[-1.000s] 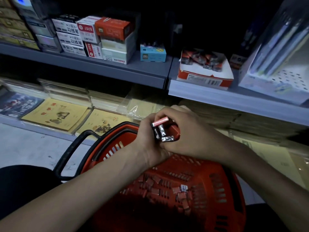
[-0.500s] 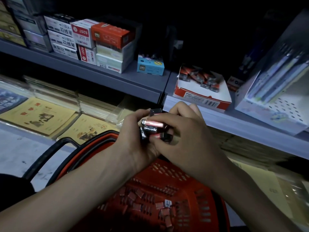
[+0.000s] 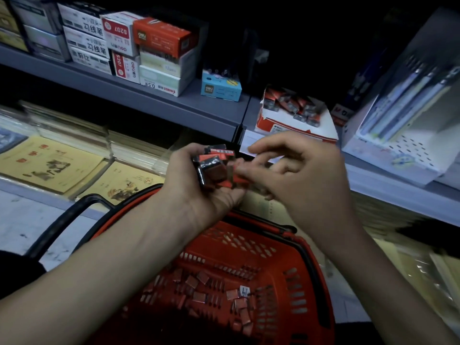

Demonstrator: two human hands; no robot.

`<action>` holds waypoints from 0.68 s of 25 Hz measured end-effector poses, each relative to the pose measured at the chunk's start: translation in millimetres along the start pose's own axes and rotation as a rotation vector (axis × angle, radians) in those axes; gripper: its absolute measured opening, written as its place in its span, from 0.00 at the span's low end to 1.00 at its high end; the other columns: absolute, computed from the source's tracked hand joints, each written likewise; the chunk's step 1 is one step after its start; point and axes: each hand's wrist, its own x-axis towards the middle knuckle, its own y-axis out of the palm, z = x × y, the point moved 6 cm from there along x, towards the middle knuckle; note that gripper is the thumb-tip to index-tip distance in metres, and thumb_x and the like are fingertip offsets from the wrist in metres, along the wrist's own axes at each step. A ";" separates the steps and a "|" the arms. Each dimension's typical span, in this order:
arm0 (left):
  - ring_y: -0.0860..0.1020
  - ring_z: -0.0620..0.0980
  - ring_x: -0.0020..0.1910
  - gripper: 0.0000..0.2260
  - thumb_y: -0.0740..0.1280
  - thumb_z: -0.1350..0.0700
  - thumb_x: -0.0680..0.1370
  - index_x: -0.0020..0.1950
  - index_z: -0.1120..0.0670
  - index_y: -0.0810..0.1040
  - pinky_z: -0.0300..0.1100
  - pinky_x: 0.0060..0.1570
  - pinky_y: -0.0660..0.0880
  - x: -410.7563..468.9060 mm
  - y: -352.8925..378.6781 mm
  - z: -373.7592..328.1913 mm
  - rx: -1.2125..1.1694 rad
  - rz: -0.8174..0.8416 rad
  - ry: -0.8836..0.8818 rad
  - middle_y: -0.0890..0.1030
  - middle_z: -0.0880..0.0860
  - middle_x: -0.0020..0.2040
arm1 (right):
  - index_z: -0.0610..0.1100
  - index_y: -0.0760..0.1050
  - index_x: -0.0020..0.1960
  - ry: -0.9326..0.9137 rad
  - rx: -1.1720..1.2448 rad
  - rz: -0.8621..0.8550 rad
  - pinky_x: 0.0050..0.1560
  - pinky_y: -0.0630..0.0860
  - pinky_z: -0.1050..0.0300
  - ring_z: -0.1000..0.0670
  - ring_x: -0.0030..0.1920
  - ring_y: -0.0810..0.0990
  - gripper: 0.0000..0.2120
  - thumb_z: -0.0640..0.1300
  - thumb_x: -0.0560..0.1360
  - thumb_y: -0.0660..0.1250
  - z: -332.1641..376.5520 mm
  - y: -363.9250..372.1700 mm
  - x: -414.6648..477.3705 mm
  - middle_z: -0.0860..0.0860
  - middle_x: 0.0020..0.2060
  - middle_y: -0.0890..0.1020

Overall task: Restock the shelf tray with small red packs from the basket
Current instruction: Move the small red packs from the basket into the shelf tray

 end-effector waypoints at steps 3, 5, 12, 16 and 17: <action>0.81 0.55 0.39 0.10 0.65 0.55 0.78 0.49 0.62 0.78 0.45 0.45 0.83 -2.4 -0.8 -9.9 -0.097 -0.077 0.031 0.80 0.61 0.46 | 0.42 0.85 0.50 0.079 0.105 -0.107 0.38 0.83 0.58 0.50 0.32 0.85 0.06 0.37 0.73 0.77 -1.5 -30.0 16.7 0.47 0.36 0.86; 0.81 0.53 0.44 0.08 0.68 0.55 0.78 0.48 0.61 0.78 0.42 0.34 0.83 -2.7 -2.1 -14.8 -0.059 -0.097 0.009 0.80 0.59 0.46 | 0.41 0.85 0.53 0.060 0.006 -0.171 0.46 0.85 0.55 0.51 0.38 0.87 0.06 0.37 0.76 0.74 -3.5 -50.4 37.9 0.48 0.39 0.87; 0.82 0.51 0.40 0.11 0.71 0.56 0.79 0.54 0.63 0.78 0.36 0.24 0.78 -2.3 9.1 -19.6 0.054 -0.048 -0.049 0.81 0.61 0.45 | 0.50 0.86 0.51 -0.041 -0.668 0.007 0.55 0.79 0.56 0.53 0.49 0.84 0.06 0.43 0.75 0.75 -27.0 -26.9 112.0 0.53 0.45 0.87; 0.81 0.50 0.40 0.09 0.70 0.56 0.80 0.56 0.61 0.78 0.32 0.26 0.77 2.8 11.6 -32.7 0.129 -0.010 0.035 0.81 0.60 0.48 | 0.52 0.86 0.53 -0.047 -0.583 -0.060 0.51 0.74 0.67 0.58 0.48 0.83 0.07 0.46 0.78 0.70 -7.3 -27.5 107.0 0.58 0.44 0.86; 0.82 0.50 0.40 0.10 0.70 0.56 0.80 0.56 0.61 0.78 0.33 0.26 0.77 3.7 12.1 -34.9 0.129 0.011 0.049 0.82 0.60 0.48 | 0.52 0.86 0.51 -0.029 -0.500 -0.084 0.47 0.74 0.69 0.61 0.45 0.82 0.07 0.47 0.78 0.70 2.0 -29.5 102.1 0.59 0.42 0.85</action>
